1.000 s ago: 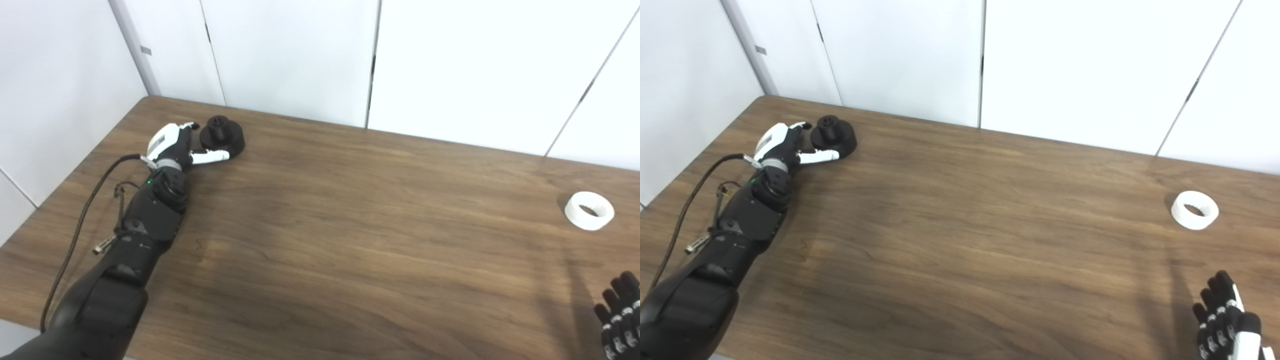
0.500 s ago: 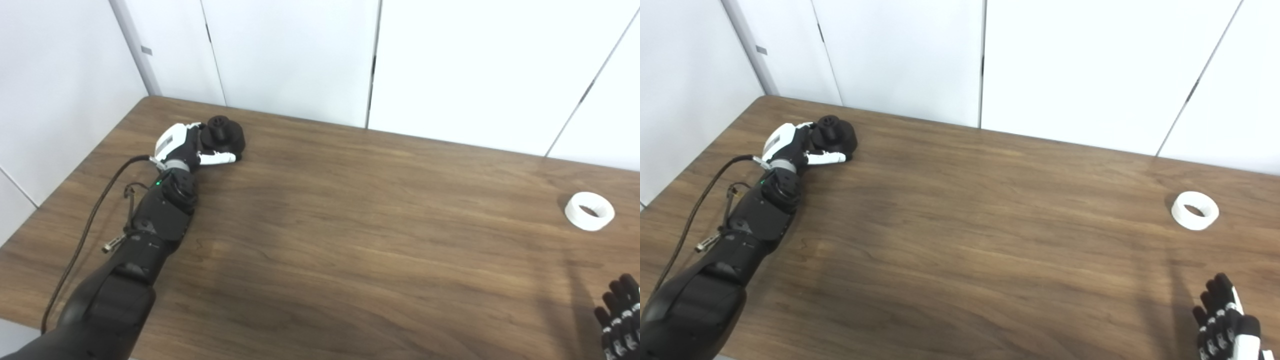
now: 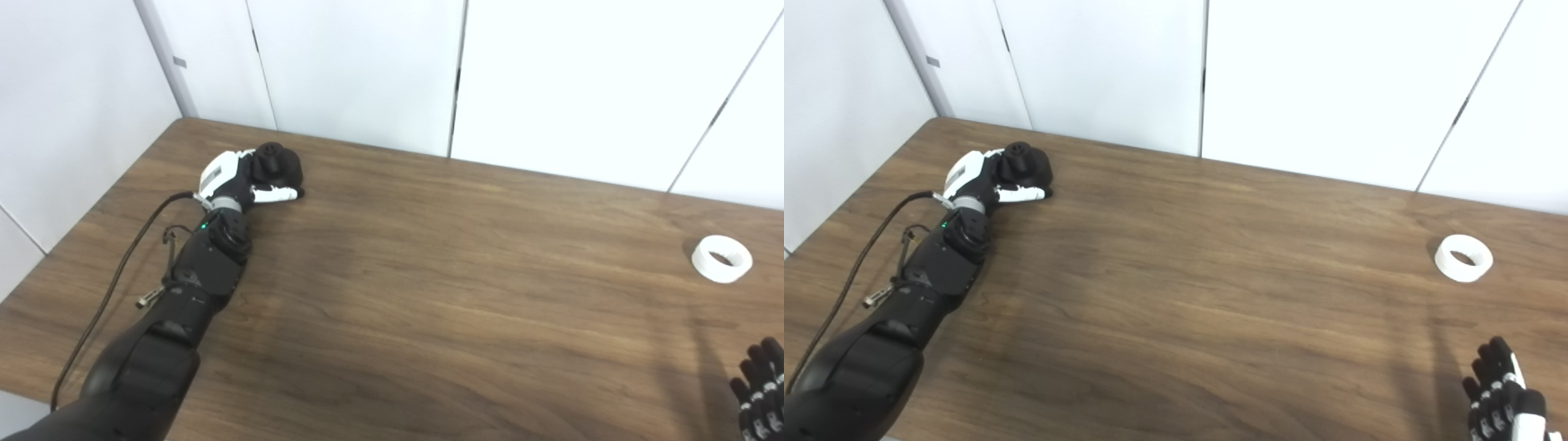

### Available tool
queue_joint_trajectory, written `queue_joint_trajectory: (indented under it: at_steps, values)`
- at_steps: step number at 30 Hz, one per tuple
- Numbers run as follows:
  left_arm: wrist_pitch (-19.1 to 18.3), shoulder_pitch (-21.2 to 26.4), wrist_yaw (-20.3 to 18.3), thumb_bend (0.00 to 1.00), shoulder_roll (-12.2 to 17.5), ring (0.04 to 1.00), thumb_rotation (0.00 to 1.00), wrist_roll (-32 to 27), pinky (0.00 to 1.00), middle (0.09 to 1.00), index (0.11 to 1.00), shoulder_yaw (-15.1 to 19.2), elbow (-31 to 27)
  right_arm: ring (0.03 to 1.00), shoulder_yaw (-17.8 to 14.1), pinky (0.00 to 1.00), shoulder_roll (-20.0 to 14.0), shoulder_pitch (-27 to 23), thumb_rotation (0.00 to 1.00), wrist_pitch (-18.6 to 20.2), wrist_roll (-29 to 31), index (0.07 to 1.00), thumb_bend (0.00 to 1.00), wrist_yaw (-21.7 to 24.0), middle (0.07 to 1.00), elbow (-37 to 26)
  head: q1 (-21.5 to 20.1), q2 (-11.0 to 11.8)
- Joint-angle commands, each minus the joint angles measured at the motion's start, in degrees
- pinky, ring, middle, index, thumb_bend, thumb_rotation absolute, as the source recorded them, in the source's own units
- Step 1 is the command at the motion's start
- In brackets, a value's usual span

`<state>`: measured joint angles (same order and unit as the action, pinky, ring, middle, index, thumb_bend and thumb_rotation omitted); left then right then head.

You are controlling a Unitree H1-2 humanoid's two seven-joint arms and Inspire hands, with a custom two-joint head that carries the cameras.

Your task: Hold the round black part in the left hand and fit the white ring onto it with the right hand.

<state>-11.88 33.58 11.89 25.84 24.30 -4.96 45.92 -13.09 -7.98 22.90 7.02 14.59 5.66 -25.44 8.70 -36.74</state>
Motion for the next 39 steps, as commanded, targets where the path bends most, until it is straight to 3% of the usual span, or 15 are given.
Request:
queue_joint_trajectory:
  at_steps: [1,9,14,16,19,20,21,23,35,39]
  values:
    - [0.72,2.03,-0.21,1.0,-0.81,1.0,0.39,-0.38,1.0,0.957,0.871,-0.73,1.11,1.0,-0.05,1.0,-0.2,-0.32,1.0,-1.55,-0.1,0.972,0.65,-0.36,0.988,-2.18,-0.02,-0.15]
    - [1.19,3.05,2.58,1.0,-1.54,0.991,0.39,-0.43,1.0,0.941,0.85,-0.84,3.41,1.0,0.03,1.0,-0.43,-0.26,1.0,-1.82,-0.17,0.972,0.63,-0.13,0.975,-2.14,-0.02,-0.15]
    - [0.97,3.17,4.13,1.0,-1.96,0.984,0.37,-0.12,1.0,0.923,0.789,-0.96,3.8,1.0,-0.08,1.0,-0.45,-0.24,1.0,-1.64,0.04,0.968,0.63,-0.2,0.972,-2.29,0.02,-0.36]
    - [1.65,3.16,5.29,0.99,-2.09,0.968,0.33,0.21,1.0,0.897,0.713,-1.16,4.22,1.0,-0.09,1.0,-0.47,-0.22,1.0,-1.58,0.04,0.967,0.62,-0.22,0.976,-2.31,0.17,-0.41]
    - [3.41,2.98,7.08,0.92,-2.51,0.953,0.24,-0.59,1.0,0.862,0.608,-0.55,4.74,1.0,-0.1,1.0,-0.5,-0.19,1.0,-1.58,0.02,0.965,0.63,-0.21,0.976,-2.31,0.19,-0.36]
    - [4.01,2.82,7.64,0.73,-2.71,0.949,0.15,-1.22,1.0,0.843,0.548,0.0,4.69,1.0,-0.11,1.0,-0.5,-0.2,1.0,-1.56,0.04,0.964,0.63,-0.22,0.977,-2.3,0.19,-0.36]
    - [4.43,2.72,8.02,0.63,-2.86,0.949,0.11,-1.65,1.0,0.832,0.516,0.35,4.7,1.0,-0.12,1.0,-0.51,-0.22,1.0,-1.56,0.06,0.962,0.63,-0.21,0.976,-2.27,0.18,-0.34]
    - [5.21,2.43,8.8,0.55,-3.09,0.945,0.07,-2.41,1.0,0.818,0.49,0.97,4.5,1.0,-0.14,1.0,-0.47,-0.26,1.0,-1.59,0.08,0.958,0.63,-0.25,0.974,-2.22,0.2,-0.32]
    - [5.55,2.29,10.97,0.52,-3.35,0.931,0.05,-1.97,1.0,0.802,0.484,0.04,5.19,1.0,-0.2,1.0,-0.51,-0.49,1.0,-1.96,-0.35,0.956,0.64,-0.32,0.961,-1.77,0.16,-0.13]
    - [8.02,1.92,11.99,0.52,-2.99,0.911,0.05,-1.74,1.0,0.779,0.484,-0.5,5.51,1.0,-0.06,1.0,-0.27,-0.54,1.0,-1.5,-0.26,0.955,0.63,-0.45,0.964,-1.88,-0.39,-0.22]
